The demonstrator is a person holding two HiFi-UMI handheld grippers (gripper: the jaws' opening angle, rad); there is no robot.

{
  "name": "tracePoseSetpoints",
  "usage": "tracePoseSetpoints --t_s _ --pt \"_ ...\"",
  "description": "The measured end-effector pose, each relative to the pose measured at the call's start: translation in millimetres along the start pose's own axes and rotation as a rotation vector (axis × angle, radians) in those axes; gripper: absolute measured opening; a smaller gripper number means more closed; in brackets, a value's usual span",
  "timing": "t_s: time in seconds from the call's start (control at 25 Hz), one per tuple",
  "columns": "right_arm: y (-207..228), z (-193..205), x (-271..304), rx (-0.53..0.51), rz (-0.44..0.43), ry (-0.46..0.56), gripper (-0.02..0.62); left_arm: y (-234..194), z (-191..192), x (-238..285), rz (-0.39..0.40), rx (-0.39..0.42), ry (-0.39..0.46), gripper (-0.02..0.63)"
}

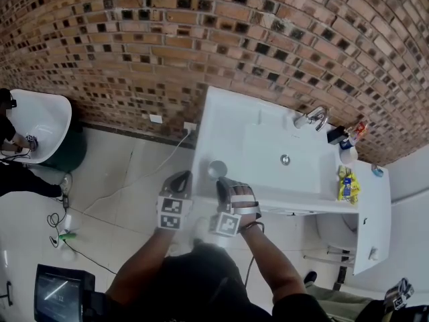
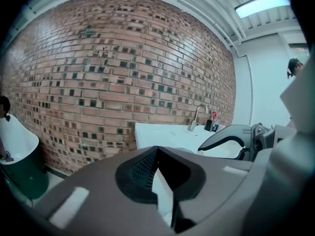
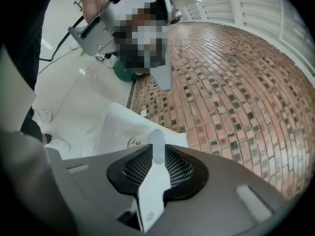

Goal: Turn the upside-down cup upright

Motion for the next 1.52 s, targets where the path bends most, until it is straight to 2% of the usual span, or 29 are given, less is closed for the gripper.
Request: tracePoseSetpoints --t_s 0.16,0.4,0.6,0.84,0.96,1.16,1.52 --pt "11.8 4.8 -4.5 0.193 0.027 -0.025 0.064 -0.2 -3.6 -4.3 0.001 0.019 0.014 -0.006" --pt "26.8 15.1 -12.4 0.623 0.046 -0.113 0.034 5.3 -9.7 -14.5 0.008 0.033 0.040 -0.006" --pt "31.3 20.3 -27.6 0.920 0.073 -0.111 0.015 9.6 -9.8 -26.9 0.016 0.046 0.049 -0.006" --pt "31.7 22.0 -41.8 1.234 0.058 -0.058 0.014 13.9 -11.4 -41.0 0.025 0.070 0.064 -0.006" --pt "30.0 15.3 -49.4 1.299 0.062 -0.026 0.014 16.3 -12.0 -50.5 0.028 0.074 0.076 -0.006" --pt "25.5 -3.0 -67.6 1.276 0.096 0.008 0.014 23.9 -11.7 -68.2 0.045 0.075 0.099 -0.006" --pt "4.5 -13.1 -102.3 1.343 0.120 0.012 0.014 31.2 -2.2 -95.4 0.057 0.077 0.094 -0.006"
Point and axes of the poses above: the fingertips, and each gripper's own axes: x forward along the fingers, y to its right, z out of its underside, the point moved 10 cm from there along -x, backward along the fingers, and after that the axes turned 6 degrees about z, right-handed, at the moved point
